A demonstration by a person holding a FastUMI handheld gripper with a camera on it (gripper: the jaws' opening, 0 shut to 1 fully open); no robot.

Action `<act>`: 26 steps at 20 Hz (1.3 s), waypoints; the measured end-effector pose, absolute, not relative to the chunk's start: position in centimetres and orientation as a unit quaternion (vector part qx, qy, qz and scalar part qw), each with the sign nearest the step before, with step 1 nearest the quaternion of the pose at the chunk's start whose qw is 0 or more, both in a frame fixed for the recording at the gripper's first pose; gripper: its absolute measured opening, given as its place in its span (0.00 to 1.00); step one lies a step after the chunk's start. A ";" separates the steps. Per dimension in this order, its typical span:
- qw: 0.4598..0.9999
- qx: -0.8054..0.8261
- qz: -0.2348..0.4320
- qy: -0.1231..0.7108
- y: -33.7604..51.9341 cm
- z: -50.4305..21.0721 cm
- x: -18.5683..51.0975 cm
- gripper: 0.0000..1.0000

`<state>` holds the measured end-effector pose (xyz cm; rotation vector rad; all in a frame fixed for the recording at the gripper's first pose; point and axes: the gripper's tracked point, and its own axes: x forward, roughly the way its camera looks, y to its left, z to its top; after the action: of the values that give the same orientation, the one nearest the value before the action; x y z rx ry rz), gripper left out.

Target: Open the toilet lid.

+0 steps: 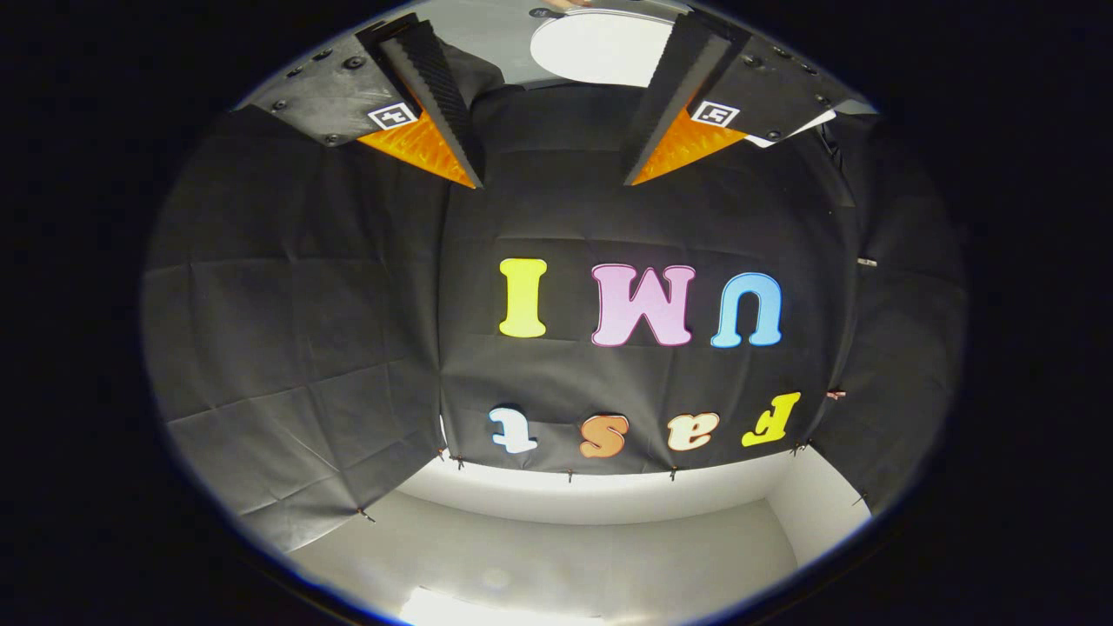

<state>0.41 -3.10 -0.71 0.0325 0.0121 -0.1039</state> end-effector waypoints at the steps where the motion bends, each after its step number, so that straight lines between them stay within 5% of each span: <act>1: 0.998 0.018 -0.054 0.007 -3.3 -0.9 0.6 0.98; 13: 0.990 0.079 -0.108 0.035 -7.4 -5.4 4.0 0.99; 26: 0.942 0.244 -0.168 0.158 -12.7 -26.0 5.7 0.99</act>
<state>5.67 -12.69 -26.01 0.4985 0.3224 -0.3423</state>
